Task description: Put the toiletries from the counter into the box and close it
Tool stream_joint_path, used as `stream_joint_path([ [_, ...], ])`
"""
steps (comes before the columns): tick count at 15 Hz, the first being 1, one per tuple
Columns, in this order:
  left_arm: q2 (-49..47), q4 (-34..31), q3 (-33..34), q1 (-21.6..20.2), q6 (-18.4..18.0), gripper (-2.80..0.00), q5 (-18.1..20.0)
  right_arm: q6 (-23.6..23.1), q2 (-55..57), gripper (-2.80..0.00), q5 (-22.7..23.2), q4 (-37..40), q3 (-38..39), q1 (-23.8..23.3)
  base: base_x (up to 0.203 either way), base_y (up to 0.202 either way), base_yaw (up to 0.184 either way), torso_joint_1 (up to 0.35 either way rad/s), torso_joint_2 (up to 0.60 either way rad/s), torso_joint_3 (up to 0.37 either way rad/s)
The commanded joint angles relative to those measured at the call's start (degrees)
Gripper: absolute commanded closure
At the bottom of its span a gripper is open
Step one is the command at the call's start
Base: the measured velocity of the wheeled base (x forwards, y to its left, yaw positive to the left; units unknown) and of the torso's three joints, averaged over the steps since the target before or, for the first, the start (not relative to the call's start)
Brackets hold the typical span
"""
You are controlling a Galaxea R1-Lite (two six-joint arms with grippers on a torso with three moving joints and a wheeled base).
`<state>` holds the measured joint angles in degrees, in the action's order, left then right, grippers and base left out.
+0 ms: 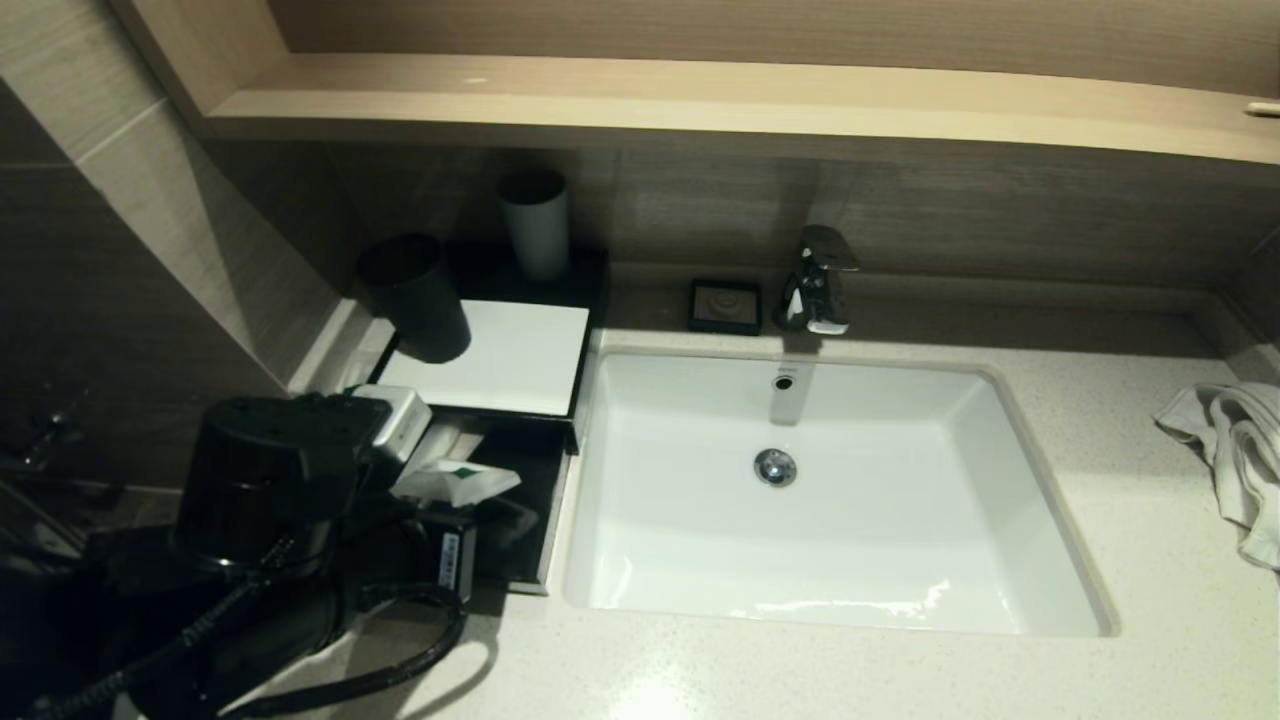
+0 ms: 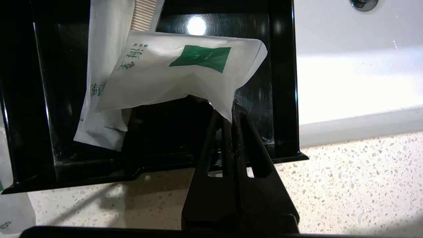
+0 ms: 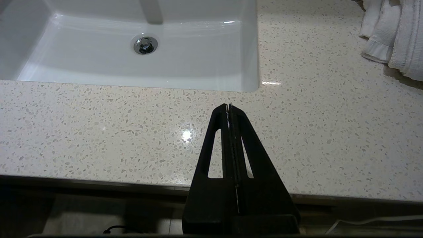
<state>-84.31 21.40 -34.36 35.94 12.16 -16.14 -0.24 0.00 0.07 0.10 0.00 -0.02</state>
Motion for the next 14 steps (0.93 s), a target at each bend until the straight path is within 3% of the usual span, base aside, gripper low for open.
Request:
stream_joint_path([
  [1, -3.0, 1.2, -0.8, -0.1, 0.0, 0.00, -0.1, 0.0, 0.0, 0.00, 0.0, 0.0, 0.0, -0.1, 0.000, 0.000, 0.000, 0.000, 0.00, 0.000],
  [6, -8.2, 6.8, -1.8, -0.1, -0.3, 0.00, -0.7, 0.0, 0.0, 0.00, 0.0, 0.0, 0.0, 0.0, 0.000, 0.000, 0.000, 0.000, 0.00, 0.000],
  [14, -8.5, 6.0, -5.8, -0.3, -0.6, 0.00, -0.1, 0.0, 0.0, 0.00, 0.0, 0.0, 0.0, 0.0, 0.000, 0.000, 0.000, 0.000, 0.00, 0.000],
])
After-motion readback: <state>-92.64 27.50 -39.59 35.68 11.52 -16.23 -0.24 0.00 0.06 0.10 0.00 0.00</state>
